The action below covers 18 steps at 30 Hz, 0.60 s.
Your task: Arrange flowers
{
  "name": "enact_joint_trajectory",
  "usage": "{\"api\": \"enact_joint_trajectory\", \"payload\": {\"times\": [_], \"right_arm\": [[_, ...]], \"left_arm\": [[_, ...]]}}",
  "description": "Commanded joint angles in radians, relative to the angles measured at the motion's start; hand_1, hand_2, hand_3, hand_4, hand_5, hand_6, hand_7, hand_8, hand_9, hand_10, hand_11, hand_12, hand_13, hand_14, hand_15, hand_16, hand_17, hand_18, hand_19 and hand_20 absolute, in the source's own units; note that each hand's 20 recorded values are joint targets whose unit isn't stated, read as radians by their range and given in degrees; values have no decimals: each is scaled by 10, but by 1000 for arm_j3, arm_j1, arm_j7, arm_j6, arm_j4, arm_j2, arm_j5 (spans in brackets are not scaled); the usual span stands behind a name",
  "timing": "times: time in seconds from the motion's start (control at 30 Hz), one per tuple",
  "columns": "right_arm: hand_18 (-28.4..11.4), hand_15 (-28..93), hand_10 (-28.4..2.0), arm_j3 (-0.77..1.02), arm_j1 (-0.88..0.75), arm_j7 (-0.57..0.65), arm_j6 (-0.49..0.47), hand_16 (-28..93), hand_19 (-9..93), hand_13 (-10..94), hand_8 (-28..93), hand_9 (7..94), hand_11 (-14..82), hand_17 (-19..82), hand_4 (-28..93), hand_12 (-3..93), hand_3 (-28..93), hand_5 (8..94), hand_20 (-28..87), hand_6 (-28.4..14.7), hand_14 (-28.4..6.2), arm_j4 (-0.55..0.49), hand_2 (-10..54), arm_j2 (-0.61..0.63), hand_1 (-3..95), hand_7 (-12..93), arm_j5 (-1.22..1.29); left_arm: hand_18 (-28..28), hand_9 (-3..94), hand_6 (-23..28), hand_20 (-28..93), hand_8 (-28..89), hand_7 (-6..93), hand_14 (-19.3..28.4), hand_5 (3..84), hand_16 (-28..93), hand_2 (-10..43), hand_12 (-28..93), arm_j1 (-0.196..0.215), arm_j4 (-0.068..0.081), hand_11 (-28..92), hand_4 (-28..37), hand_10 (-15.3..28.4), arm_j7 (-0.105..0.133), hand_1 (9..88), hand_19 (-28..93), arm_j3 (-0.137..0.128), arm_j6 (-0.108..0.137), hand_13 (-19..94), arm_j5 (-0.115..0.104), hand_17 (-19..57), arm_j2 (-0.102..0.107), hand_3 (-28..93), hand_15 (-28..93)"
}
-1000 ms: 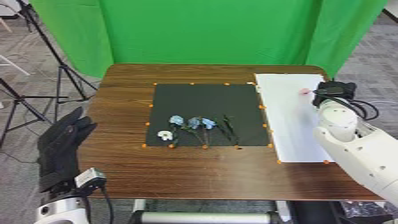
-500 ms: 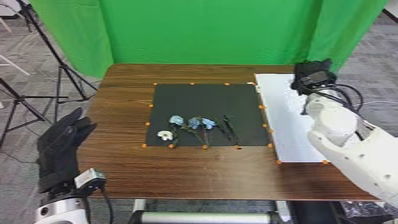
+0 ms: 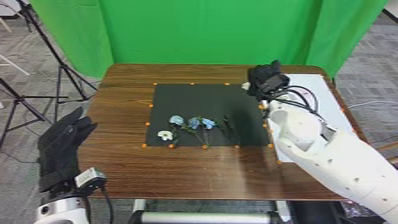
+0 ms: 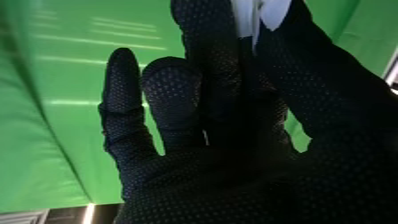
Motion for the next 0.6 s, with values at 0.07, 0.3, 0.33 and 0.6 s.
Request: {"api": "enact_joint_trajectory", "payload": {"times": [0.07, 0.3, 0.33, 0.6], "right_arm": [[-236, 795, -85, -30, -31, -20, 4, 296, 757, 637, 30, 827, 302, 178, -283, 344, 750, 792, 315, 3, -110, -26, -58, -72, 515, 267, -30], [-236, 794, -85, -81, -35, -21, 6, 297, 757, 637, 28, 825, 305, 178, -283, 341, 750, 792, 315, 3, -111, -3, -57, -112, 513, 267, -49], [-236, 794, -85, -66, -49, -28, -8, 298, 757, 636, 28, 825, 305, 178, -283, 341, 751, 791, 315, 3, -111, 2, -57, -125, 512, 267, -51], [-236, 794, -84, -64, -58, -26, -23, 299, 756, 635, 26, 824, 307, 176, -283, 339, 752, 791, 314, 5, -112, 23, -57, -144, 511, 267, -69]], "left_arm": [[230, 358, 130, 178, -105, 162, 283, 438, -191, 37, 75, 2, 1, 431, -178, 212, -18, 268, 568, -6, -15, 273, 9, -80, 2, 824, 697], [230, 358, 130, 178, -105, 162, 283, 437, -191, 37, 75, -7, 5, 431, -177, 212, -20, 267, 568, -2, -22, 273, 11, -80, 4, 824, 696], [230, 358, 130, 178, -105, 161, 283, 438, -191, 37, 75, -9, 6, 431, -177, 212, -24, 267, 568, -3, -25, 273, 14, -80, 2, 824, 696], [230, 358, 129, 178, -105, 163, 283, 437, -191, 37, 75, -10, 7, 431, -178, 212, -20, 268, 568, -3, -24, 273, 11, -80, 2, 824, 697]]}}
